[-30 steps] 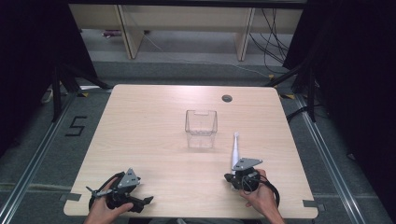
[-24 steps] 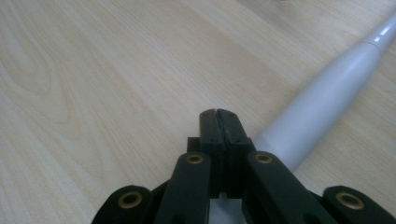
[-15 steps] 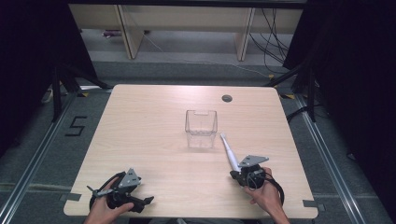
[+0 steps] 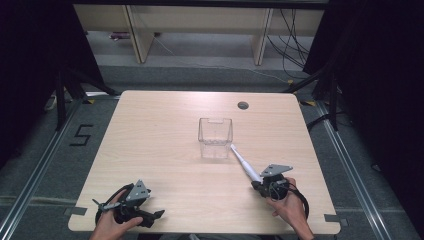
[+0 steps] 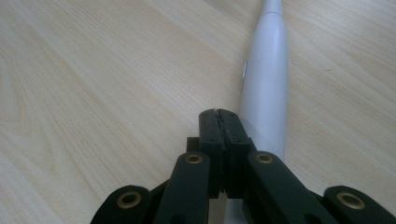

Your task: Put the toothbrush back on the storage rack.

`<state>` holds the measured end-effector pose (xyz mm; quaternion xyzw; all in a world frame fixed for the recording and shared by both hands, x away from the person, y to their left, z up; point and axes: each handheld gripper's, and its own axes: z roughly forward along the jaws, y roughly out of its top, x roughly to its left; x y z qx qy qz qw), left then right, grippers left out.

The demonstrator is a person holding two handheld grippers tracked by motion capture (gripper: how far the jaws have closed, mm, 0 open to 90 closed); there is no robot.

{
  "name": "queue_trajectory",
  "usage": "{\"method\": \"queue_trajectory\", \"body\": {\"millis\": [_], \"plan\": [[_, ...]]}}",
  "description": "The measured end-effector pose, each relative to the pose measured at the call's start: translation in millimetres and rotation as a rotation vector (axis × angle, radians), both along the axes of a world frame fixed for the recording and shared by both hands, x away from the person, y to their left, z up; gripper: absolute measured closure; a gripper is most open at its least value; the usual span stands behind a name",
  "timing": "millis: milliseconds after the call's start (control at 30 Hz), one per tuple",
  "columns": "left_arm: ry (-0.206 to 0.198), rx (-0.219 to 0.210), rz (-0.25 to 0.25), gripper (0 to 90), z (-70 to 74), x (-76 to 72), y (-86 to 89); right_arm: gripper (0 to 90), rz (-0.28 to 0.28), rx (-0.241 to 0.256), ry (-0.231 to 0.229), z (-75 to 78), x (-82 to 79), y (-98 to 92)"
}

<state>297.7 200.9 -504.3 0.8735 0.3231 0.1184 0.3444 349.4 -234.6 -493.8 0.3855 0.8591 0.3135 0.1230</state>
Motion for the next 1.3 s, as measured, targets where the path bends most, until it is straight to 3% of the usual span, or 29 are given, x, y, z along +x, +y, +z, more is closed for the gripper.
{"method": "queue_trajectory", "body": {"millis": [33, 100, 233, 267, 300, 433, 600, 633, 700, 867, 967, 1000, 1167, 1200, 1300], "plan": [[0.003, -0.012, 0.003, 15.1, -0.5, -0.5, -0.6, 89.7, -0.009, 0.020, -0.012, -2.1, 0.4, 0.2], [0.001, -0.001, 0.000, 15.1, 0.3, 1.1, 0.1, 89.7, -0.015, 0.014, 0.016, -0.4, 0.1, -1.9], [0.000, 0.002, -0.003, 15.2, 0.1, 0.0, 0.0, 89.7, -0.016, 0.017, -0.006, -1.8, 1.4, -3.2], [0.003, -0.013, 0.003, 15.1, -0.1, 0.2, -0.6, 89.7, -0.047, 0.022, 0.048, 1.2, -0.9, -4.1], [0.001, -0.001, 0.000, 15.1, 0.4, 1.1, 0.1, 89.7, -0.031, 0.012, 0.023, -0.3, 1.1, -6.0], [-0.001, -0.002, 0.000, 15.1, 0.3, 0.3, 0.3, 89.7, -0.035, 0.010, 0.013, -0.8, 2.8, -9.4], [-0.001, 0.005, -0.006, 15.2, 0.4, 0.2, 0.4, 89.5, -0.038, 0.000, 0.027, -1.0, 3.0, -12.0], [0.004, -0.019, 0.004, 15.1, -0.2, -0.2, -0.8, 89.5, -0.048, 0.005, 0.038, -0.1, 2.4, -11.8], [0.001, 0.001, -0.002, 15.1, 0.4, 1.1, 0.1, 89.5, -0.050, 0.016, 0.036, -1.2, 2.7, -11.7], [0.002, -0.001, 0.000, 15.1, 0.4, 1.1, 0.2, 89.4, -0.068, 0.027, 0.051, -0.6, 0.8, -10.2], [-0.001, 0.004, -0.005, 15.1, 0.1, -0.1, 0.5, 89.2, -0.036, 0.006, 0.023, -1.1, 2.5, -11.8], [0.001, -0.004, -0.001, 15.1, 0.0, -0.2, 0.1, 89.2, -0.037, -0.005, 0.042, 0.6, 1.4, -11.2], [0.003, -0.008, -0.001, 15.1, -0.3, -0.3, 0.0, 88.7, -0.037, 0.000, 0.033, 0.6, 0.1, -7.5], [0.002, 0.001, 0.000, 15.1, 0.2, 0.4, 0.5, 88.4, -0.020, 0.000, 0.013, 1.2, 1.0, -7.6], [0.002, -0.009, 0.001, 15.1, 0.3, 0.2, -0.5, 88.4, -0.007, 0.019, 0.029, 3.7, 1.1, -7.4]]}}
